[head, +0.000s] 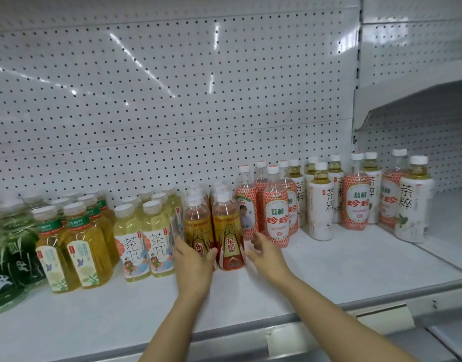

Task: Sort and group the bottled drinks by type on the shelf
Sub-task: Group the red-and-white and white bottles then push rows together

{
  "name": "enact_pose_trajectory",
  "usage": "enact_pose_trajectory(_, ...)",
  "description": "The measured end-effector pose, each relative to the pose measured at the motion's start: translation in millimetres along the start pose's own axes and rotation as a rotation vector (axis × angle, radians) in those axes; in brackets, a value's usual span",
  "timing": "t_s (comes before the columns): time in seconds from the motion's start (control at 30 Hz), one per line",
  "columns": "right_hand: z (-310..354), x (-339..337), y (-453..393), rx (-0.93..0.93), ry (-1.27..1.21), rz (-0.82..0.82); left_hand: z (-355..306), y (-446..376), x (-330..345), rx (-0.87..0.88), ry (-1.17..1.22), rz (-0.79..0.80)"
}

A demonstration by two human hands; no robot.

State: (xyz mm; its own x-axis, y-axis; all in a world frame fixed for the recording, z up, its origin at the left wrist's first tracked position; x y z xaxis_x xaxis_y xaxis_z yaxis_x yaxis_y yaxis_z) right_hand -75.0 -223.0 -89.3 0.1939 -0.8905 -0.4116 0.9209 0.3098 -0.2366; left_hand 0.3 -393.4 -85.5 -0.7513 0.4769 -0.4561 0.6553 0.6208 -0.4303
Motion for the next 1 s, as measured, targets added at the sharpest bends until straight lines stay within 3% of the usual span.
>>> enact_pose_trajectory(0.13, -7, -45, -2, -0.047, 0.099, -0.261, -54, 17, -15, 0.343, 0.006, -0.294)
enact_pose_trajectory(0.2, -7, -70, -6, -0.082, 0.144, -0.387, -84, 23, -3, 0.485, 0.047, -0.263)
enact_pose_trajectory(0.3, -6, -102, -11, -0.155, 0.169, -0.494, -121, 25, 38, 0.571, 0.100, -0.093)
enact_pose_trajectory(0.47, -8, -129, -26, -0.262, 0.263, -0.459, -153, 7, 115, 0.346, 0.120, 0.134)
enact_pose_trajectory(0.63, -2, -139, -47, -0.352, 0.327, -0.371, -156, -10, 150, 0.145, 0.027, 0.126)
enact_pose_trajectory(0.83, 22, -141, -79, -0.435, 0.311, -0.317, -146, -15, 153, 0.107, 0.014, 0.116)
enact_pose_trajectory(1.0, 37, -136, -116, -0.356, 0.299, -0.286, -134, 9, 117, 0.162, 0.087, 0.123)
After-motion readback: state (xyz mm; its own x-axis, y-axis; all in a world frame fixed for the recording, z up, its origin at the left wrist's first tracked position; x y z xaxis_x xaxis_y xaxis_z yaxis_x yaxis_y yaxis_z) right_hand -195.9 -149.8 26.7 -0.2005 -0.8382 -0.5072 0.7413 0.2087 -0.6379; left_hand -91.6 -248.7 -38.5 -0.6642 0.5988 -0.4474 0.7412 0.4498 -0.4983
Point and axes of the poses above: each hand's wrist, its own y-axis away from the middle knuckle, its own x-axis out of the palm, z = x × y, the point moved 4 cm from there along -y, towards the middle knuckle, and after that the axes turned 3 degrees about x, right-handed, at the moved point
